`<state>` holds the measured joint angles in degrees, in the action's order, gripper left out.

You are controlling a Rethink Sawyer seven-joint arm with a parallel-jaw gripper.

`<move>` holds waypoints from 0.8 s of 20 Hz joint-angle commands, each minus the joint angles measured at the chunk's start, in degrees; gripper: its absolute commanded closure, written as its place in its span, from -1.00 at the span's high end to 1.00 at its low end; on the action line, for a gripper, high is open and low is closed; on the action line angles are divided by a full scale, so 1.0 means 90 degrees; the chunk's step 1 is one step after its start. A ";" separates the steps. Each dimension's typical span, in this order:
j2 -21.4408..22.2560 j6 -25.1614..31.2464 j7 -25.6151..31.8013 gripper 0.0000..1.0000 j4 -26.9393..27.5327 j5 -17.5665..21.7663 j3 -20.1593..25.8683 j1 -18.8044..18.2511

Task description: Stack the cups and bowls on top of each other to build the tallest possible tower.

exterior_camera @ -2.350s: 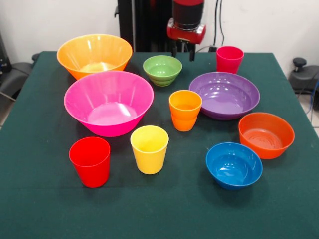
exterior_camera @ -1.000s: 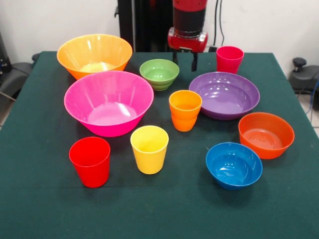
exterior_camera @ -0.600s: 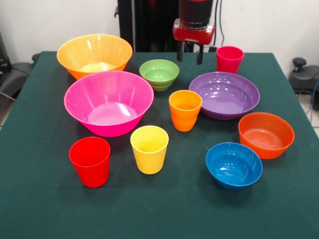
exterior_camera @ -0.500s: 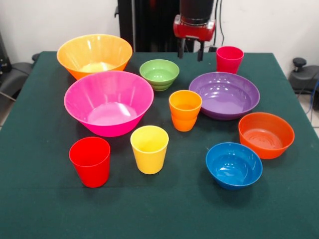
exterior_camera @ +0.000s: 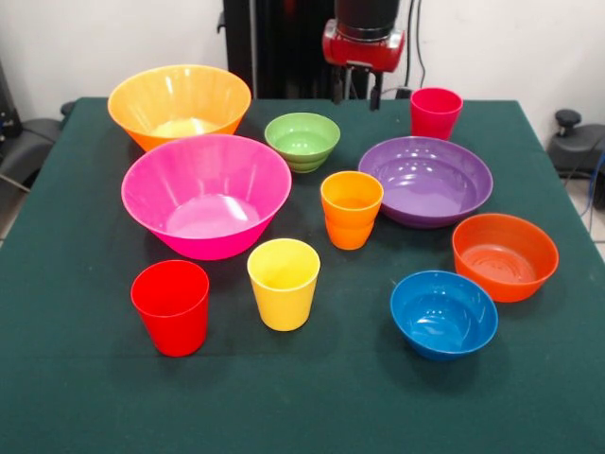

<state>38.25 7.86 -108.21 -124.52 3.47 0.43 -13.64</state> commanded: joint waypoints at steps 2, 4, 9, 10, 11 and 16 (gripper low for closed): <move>-0.0402 0.0193 -0.0421 1.00 0.0801 0.0069 0.0490 -0.0152; -0.0499 0.0110 -0.0387 1.00 0.0906 0.0113 0.0513 -0.0198; -0.0603 0.0114 -0.0297 1.00 0.1057 0.0182 0.0620 -0.0333; -0.0604 0.0111 -0.0308 1.00 0.1053 0.0184 0.0627 -0.0343; -0.0637 0.0101 -0.0305 1.00 0.1091 0.0191 0.0630 -0.0357; -0.0703 0.0037 -0.0391 1.00 0.1094 0.0182 0.0627 -0.0363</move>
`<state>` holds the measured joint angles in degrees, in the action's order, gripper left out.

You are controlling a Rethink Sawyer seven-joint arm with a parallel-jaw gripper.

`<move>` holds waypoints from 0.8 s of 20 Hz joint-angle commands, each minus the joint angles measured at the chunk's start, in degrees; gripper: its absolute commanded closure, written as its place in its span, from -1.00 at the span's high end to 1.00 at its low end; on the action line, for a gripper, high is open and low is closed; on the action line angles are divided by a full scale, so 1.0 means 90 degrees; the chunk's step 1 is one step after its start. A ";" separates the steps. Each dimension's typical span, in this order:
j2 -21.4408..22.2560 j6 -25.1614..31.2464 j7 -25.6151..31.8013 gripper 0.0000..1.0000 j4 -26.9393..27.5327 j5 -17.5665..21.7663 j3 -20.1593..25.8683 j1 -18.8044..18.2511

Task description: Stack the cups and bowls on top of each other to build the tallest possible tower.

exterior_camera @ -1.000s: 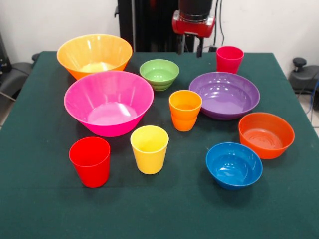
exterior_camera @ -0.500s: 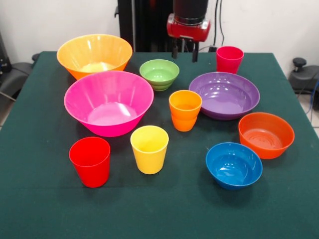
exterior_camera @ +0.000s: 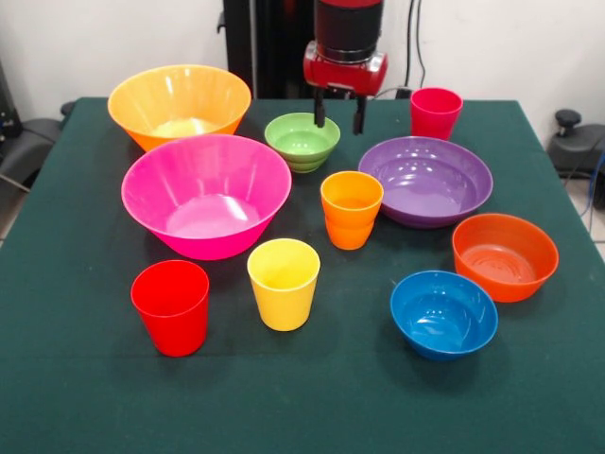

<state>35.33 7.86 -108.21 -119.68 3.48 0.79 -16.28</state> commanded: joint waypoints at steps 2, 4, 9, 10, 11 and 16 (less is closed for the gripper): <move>-0.0433 -0.0011 -0.0414 1.00 0.0553 0.0188 0.0600 -0.0084; -0.0537 -0.0103 -0.0440 1.00 0.0537 0.0207 0.0617 -0.0107; -0.0866 -0.0455 -0.0596 1.00 0.0454 0.0247 0.0538 -0.0032; -0.0882 -0.0504 -0.0637 1.00 0.0426 0.0240 0.0512 0.0003; -0.0829 -0.0458 -0.0644 1.00 0.0407 0.0213 0.0540 -0.0011; -0.0949 -0.0623 -0.0692 1.00 0.0384 0.0216 0.0588 -0.0020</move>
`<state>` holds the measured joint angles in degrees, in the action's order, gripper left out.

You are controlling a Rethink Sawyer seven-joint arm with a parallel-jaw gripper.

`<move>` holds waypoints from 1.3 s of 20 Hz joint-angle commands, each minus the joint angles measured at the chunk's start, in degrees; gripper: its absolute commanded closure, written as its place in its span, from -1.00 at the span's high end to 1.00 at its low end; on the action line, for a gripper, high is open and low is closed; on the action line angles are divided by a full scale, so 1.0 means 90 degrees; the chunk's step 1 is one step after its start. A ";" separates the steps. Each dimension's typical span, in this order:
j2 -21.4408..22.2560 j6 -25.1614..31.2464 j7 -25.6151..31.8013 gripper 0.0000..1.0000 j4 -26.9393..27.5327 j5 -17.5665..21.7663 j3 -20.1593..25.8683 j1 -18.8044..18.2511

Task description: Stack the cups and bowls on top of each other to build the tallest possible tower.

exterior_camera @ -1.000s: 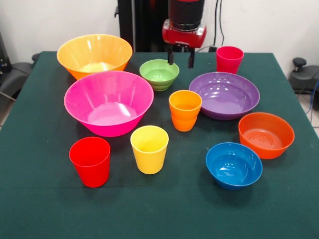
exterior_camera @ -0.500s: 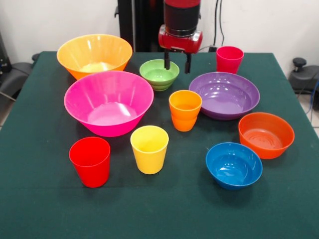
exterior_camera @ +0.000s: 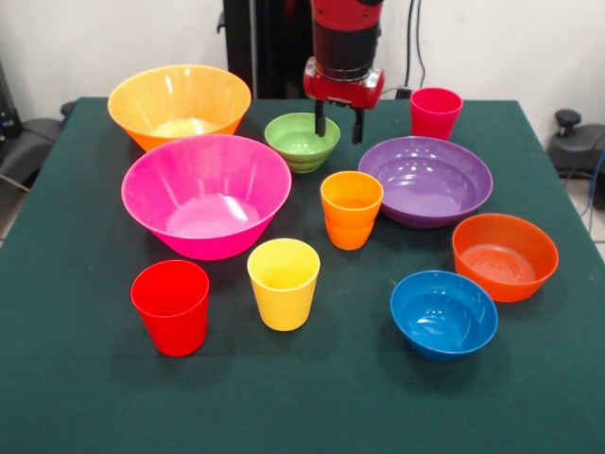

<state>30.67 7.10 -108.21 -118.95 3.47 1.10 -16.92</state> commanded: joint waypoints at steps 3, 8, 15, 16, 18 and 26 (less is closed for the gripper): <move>-0.0496 -0.0646 -0.0707 1.00 0.0285 0.0236 0.0584 0.0013; -0.0600 -0.0816 -0.0693 1.00 0.0323 0.0288 0.0594 -0.0028; -0.0702 -0.0983 -0.0718 1.00 0.0391 0.0306 0.0519 0.0024; -0.0702 -0.0989 -0.0710 1.00 0.0400 0.0309 0.0499 0.0034; -0.0698 -0.0991 -0.0691 1.00 0.0435 0.0302 0.0448 0.0086; -0.0694 -0.1153 -0.0717 -1.00 0.0490 0.0293 0.0227 0.0317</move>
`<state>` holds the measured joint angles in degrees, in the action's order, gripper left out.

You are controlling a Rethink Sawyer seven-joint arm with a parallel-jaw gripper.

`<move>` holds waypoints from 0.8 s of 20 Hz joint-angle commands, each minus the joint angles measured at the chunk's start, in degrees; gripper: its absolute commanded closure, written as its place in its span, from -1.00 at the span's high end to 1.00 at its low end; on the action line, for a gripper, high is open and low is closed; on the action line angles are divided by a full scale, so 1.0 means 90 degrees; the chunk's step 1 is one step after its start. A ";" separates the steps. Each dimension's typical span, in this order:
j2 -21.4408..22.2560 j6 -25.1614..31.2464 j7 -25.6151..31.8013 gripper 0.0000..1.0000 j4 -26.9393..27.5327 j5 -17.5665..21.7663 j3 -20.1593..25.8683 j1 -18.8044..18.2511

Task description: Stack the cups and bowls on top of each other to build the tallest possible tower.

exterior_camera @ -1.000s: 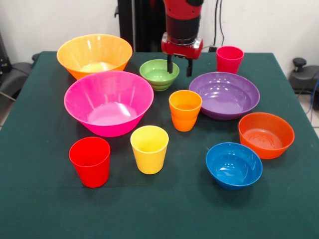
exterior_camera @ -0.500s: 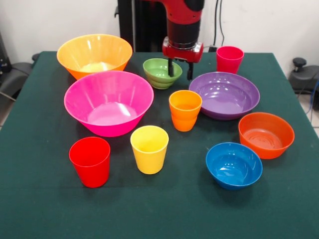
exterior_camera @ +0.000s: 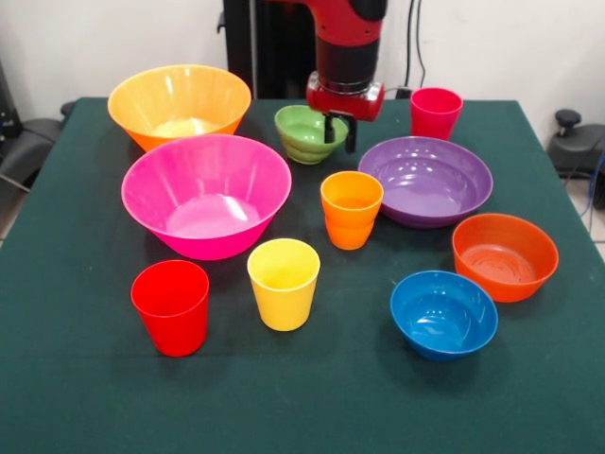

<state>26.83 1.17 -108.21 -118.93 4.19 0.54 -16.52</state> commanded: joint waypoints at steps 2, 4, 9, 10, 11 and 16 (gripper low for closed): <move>-0.0267 -0.0494 -0.0704 -1.00 0.0503 0.0217 0.0251 0.0310; -0.0257 -0.0542 -0.0734 -1.00 0.0494 0.0206 0.0240 0.0332; -0.0067 -0.0124 -0.0806 -1.00 0.0349 0.0013 0.0305 0.0319; 0.0048 -0.0002 -0.0789 -1.00 0.0329 -0.0008 0.0278 0.0368; 0.0183 0.0119 -0.0806 -1.00 0.0274 -0.0050 0.0261 0.0407; 0.0809 0.0717 -0.0838 -1.00 0.0128 -0.0224 0.0132 0.0672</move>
<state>30.19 1.67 -108.21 -118.95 4.22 -1.11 -12.91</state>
